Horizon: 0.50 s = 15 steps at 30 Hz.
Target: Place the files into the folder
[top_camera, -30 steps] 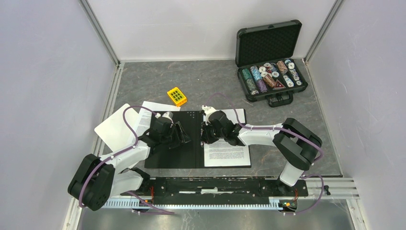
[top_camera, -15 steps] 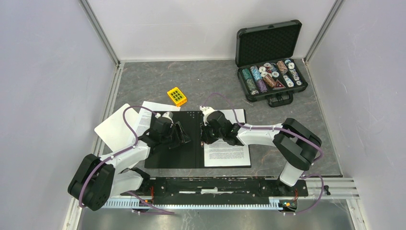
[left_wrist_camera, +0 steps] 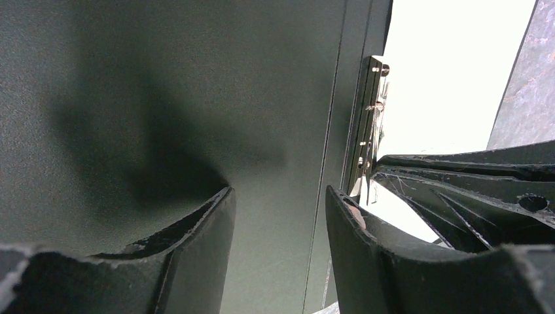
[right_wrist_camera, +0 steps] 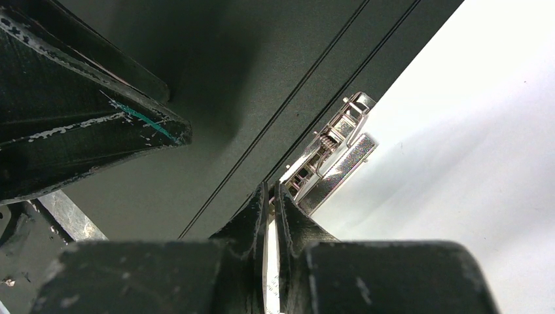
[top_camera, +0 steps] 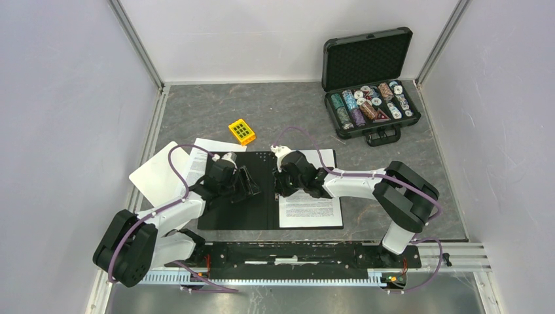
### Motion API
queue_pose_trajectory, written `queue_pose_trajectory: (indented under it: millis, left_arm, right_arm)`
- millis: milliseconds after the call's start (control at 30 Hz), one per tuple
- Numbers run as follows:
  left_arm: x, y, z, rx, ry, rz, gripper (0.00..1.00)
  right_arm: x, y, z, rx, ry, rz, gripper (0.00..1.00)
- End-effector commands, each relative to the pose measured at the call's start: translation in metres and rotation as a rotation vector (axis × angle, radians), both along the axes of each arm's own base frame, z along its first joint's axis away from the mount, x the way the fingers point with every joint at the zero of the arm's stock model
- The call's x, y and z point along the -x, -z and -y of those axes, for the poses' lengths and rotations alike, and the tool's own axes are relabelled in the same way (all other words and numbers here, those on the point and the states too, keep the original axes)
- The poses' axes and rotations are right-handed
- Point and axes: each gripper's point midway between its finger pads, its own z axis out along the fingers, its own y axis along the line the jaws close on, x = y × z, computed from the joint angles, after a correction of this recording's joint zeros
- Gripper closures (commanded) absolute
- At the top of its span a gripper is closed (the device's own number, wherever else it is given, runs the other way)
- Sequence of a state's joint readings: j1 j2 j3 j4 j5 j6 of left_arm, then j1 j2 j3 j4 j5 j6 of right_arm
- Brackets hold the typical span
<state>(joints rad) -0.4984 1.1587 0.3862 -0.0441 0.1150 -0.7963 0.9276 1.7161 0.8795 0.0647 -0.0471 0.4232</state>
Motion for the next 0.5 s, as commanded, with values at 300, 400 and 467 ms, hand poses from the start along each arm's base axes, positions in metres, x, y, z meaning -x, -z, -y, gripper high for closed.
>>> queue_pose_trajectory:
  millis: [300, 400, 467]
  left_arm:
    - [0.014, 0.022, -0.017, -0.076, -0.040, -0.091, 0.39]
    - [0.014, 0.022, -0.017, -0.075, -0.042, -0.091, 0.39]
    - [0.014, 0.023, -0.017, -0.074, -0.043, -0.092, 0.39]
  right_arm:
    - [0.040, 0.082, 0.088, 0.325, 0.040, -0.112, 0.94]
    - [0.043, 0.082, 0.086, 0.279, 0.055, -0.102, 0.94]
    - [0.042, 0.080, 0.081, 0.229, 0.078, -0.092, 0.94]
